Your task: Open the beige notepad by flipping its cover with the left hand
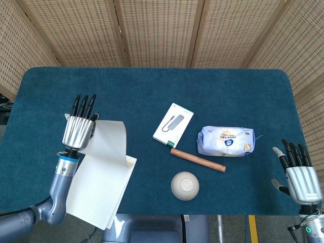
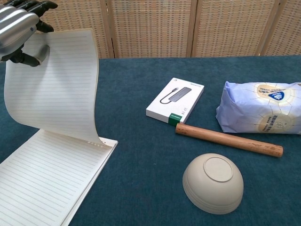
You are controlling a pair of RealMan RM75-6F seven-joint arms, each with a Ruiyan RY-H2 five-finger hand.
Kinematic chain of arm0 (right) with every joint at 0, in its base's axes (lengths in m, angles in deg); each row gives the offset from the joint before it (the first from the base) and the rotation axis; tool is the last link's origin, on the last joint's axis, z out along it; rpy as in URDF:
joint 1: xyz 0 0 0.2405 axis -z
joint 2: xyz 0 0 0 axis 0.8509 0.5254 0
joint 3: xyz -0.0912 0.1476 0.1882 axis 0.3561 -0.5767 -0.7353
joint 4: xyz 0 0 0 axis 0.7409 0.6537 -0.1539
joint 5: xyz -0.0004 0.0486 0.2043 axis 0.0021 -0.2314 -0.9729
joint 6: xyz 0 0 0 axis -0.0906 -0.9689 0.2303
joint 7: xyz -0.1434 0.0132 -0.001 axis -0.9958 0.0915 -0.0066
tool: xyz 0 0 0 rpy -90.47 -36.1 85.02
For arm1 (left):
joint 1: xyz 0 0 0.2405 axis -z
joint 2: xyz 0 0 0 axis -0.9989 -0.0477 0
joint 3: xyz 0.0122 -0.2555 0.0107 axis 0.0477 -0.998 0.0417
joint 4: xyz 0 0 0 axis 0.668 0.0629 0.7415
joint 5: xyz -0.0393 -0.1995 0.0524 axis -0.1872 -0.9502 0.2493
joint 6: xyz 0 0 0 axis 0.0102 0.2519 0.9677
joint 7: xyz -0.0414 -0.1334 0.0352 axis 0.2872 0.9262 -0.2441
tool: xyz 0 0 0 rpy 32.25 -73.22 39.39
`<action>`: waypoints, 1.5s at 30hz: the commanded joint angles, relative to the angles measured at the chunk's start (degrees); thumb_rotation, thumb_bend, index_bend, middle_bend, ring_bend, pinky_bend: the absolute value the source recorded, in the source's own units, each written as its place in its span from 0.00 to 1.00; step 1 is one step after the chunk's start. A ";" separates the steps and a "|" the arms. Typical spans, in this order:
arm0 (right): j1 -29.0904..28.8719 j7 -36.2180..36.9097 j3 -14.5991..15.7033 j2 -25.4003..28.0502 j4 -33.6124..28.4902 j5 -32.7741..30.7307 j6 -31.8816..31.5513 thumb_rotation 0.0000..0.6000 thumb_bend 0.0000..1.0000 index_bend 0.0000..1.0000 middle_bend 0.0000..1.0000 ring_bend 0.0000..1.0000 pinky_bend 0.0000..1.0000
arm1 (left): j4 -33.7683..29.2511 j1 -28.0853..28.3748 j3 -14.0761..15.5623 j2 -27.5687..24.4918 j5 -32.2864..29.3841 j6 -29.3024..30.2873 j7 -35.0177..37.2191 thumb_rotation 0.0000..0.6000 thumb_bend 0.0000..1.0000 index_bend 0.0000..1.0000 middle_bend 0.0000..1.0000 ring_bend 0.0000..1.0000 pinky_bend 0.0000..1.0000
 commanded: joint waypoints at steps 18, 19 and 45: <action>-0.22 1.16 -0.02 0.27 -0.28 -0.61 0.77 1.00 0.08 0.14 0.00 0.00 0.00 | 13.02 9.41 -3.53 8.52 -6.59 2.96 -1.52 1.00 0.47 0.52 0.00 0.00 0.00; -0.23 1.15 -0.02 0.27 -0.32 -0.60 0.78 1.00 0.08 0.14 0.00 0.00 0.00 | 13.22 9.58 -3.51 8.63 -6.73 3.14 -1.41 1.00 0.44 0.44 0.00 0.00 0.00; -0.26 1.04 0.19 0.53 -0.66 -0.80 1.21 1.00 0.08 0.14 0.00 0.00 0.00 | 2.07 4.14 4.52 1.51 -5.46 6.95 4.70 1.00 0.25 0.00 0.00 0.00 0.00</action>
